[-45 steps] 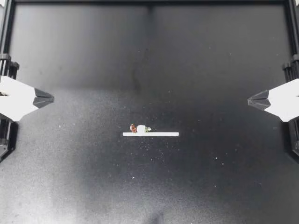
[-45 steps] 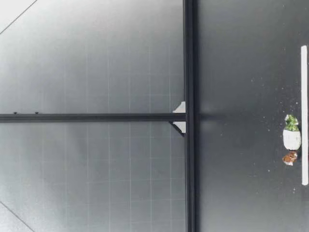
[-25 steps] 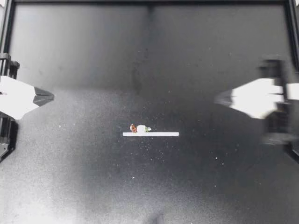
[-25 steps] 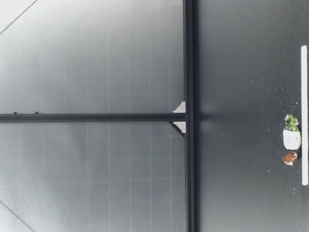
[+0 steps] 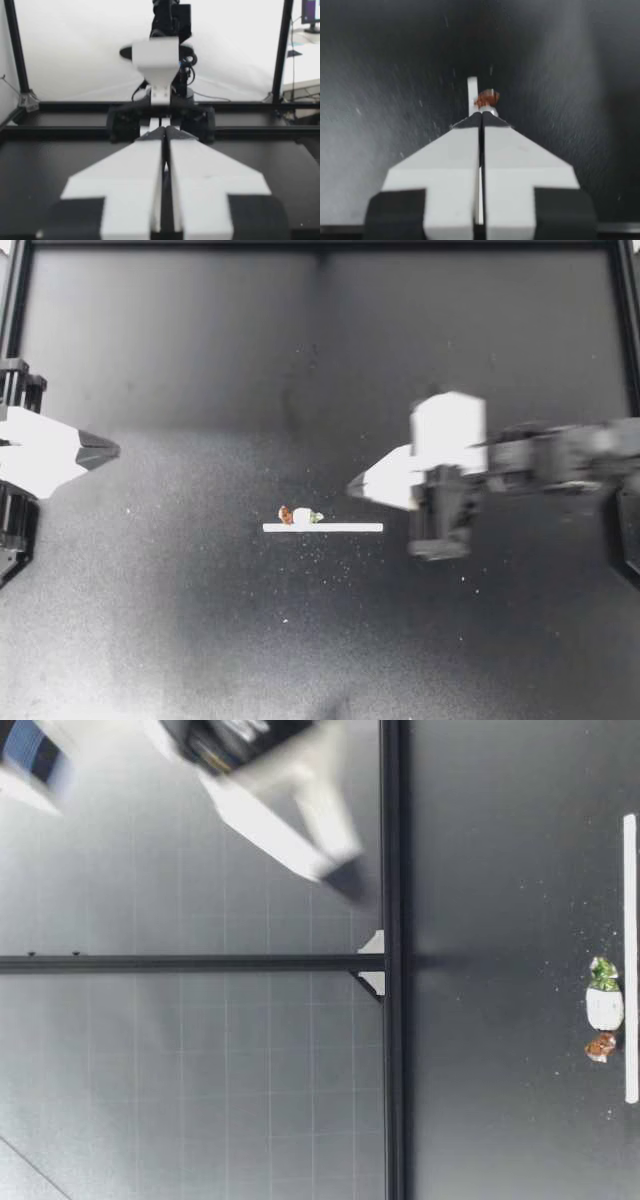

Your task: Pick up the candy and unwrap it.

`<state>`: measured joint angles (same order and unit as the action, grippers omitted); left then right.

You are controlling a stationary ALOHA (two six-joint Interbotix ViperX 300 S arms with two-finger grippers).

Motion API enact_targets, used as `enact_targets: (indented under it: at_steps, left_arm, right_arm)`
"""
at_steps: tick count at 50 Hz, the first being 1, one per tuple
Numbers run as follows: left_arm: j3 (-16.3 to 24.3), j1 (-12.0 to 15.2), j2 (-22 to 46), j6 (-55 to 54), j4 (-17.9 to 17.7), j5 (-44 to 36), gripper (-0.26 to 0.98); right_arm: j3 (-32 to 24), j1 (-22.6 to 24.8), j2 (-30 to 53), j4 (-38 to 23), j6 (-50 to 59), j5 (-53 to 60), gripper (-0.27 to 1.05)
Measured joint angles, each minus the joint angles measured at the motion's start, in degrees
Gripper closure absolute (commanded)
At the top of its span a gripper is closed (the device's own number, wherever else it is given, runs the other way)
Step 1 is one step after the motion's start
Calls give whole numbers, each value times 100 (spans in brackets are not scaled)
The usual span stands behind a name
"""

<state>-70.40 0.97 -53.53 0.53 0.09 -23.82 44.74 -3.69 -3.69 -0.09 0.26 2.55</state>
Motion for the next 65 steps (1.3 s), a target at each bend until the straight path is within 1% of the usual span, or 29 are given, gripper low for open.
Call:
enact_targets:
  at_steps: [5,11,16,24,33,56,60,65]
  left_arm:
    - [-26,0,9,0,0,0,85]
    - [-18,-9,9,0,0,0,85]
    - [-35,0,0,0,0,0,85]
    - [-44,0,9,-9,0,0,85]
    - [-70,0,9,0,0,0,85]
    - [-70,0,0,0,0,0,85]
    - [-70,-9,9,0,0,0,85]
    - [-79,-9,0,0,0,0,85]
  right_arm:
    - [-325,-9,396,-9,-26,-431,64]
    - [-650,0,791,-9,-18,-756,41]
    - [-835,-9,1081,-9,0,-853,29]
    - [-1055,-9,1485,-9,105,-914,31]
    - [-1213,-9,1731,-9,290,-993,31]
    - [-1292,-9,2092,-9,510,-1020,32]
    - [-1318,-9,2145,-9,527,-1020,34]
    - [-1371,-9,2197,-9,545,-1020,44]
